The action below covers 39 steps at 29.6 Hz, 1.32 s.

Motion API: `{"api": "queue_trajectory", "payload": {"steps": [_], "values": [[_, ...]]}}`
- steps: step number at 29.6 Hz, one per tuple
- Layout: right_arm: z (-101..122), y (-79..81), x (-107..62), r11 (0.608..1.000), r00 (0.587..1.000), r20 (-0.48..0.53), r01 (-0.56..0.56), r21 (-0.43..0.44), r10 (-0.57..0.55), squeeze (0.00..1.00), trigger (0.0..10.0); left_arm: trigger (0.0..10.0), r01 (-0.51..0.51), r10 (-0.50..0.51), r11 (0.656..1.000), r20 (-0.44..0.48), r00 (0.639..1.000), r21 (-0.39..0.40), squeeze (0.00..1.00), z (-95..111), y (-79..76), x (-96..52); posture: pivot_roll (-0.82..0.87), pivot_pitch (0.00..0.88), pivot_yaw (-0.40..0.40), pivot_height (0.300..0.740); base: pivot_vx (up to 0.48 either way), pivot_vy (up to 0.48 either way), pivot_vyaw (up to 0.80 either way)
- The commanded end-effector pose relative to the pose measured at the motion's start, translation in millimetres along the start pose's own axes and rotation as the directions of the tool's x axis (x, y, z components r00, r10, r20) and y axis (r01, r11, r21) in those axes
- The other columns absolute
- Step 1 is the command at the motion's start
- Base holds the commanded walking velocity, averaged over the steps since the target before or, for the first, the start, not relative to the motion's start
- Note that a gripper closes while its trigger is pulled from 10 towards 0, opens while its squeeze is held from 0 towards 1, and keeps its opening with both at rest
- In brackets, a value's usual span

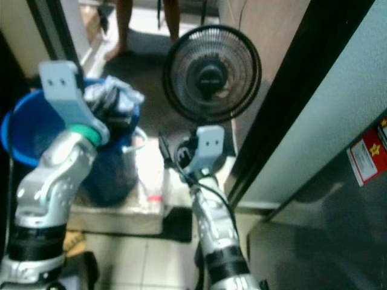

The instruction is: Clothes washing

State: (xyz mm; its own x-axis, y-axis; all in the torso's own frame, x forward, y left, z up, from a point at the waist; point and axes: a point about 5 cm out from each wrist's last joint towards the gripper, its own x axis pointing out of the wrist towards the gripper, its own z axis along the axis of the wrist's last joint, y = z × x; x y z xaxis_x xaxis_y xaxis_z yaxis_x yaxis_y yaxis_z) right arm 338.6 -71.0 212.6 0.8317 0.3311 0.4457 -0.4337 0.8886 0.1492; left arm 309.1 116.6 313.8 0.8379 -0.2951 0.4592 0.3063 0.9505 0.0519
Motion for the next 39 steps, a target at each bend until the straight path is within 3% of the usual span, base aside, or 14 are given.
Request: {"api": "queue_trajectory", "payload": {"steps": [1,4,5,8,17,24,39], "values": [[8.0,-0.2,-2.5,1.000,1.000,0.028,0.009,0.012,-0.010,0.00,10.0,10.0,0.082,-0.086,0.994,0.057,0.995,0.067,0.00,12.1,-15.1,-7.7,0.10,0.161,-0.027,0.473,0.000,0.000,0.00],[16.7,0.6,-3.1,1.000,0.998,0.060,0.011,0.019,-0.012,0.00,10.0,10.0,0.110,-0.118,0.989,0.077,0.990,0.103,0.00,18.5,-20.4,-12.9,0.10,0.153,-0.029,0.473,0.000,0.000,0.00],[30.3,2.6,-4.2,1.000,0.994,0.110,0.006,0.022,-0.008,0.00,10.0,10.0,0.133,-0.146,0.983,0.095,0.985,0.127,0.00,27.7,-27.5,-18.8,0.10,0.142,-0.031,0.473,0.000,0.000,0.00],[34.2,3.4,-4.6,1.000,0.992,0.124,0.003,0.020,-0.006,0.00,10.0,10.0,0.139,-0.153,0.982,0.101,0.983,0.129,0.00,30.1,-29.7,-20.1,0.10,0.142,-0.031,0.473,0.000,0.000,0.00],[56.5,4.9,3.2,1.000,0.979,0.205,0.002,-0.013,0.001,0.00,10.0,10.0,0.105,-0.113,0.993,0.152,0.982,0.055,0.00,43.0,-33.7,-16.9,0.09,0.103,-0.031,0.473,0.000,0.000,0.00],[58.4,0.0,2.2,1.000,0.981,0.191,0.030,-0.009,-0.027,0.00,10.0,10.0,0.089,-0.096,0.994,0.146,0.985,0.056,0.00,42.4,-33.3,-18.6,0.09,0.097,-0.034,0.473,0.000,0.000,0.00],[60.6,-5.0,1.3,0.998,0.982,0.177,0.058,0.004,-0.057,0.00,10.0,10.0,0.049,-0.056,0.997,0.104,0.993,0.062,0.00,34.6,-27.1,-17.1,0.08,0.098,-0.034,0.548,0.000,0.000,0.00]]}}
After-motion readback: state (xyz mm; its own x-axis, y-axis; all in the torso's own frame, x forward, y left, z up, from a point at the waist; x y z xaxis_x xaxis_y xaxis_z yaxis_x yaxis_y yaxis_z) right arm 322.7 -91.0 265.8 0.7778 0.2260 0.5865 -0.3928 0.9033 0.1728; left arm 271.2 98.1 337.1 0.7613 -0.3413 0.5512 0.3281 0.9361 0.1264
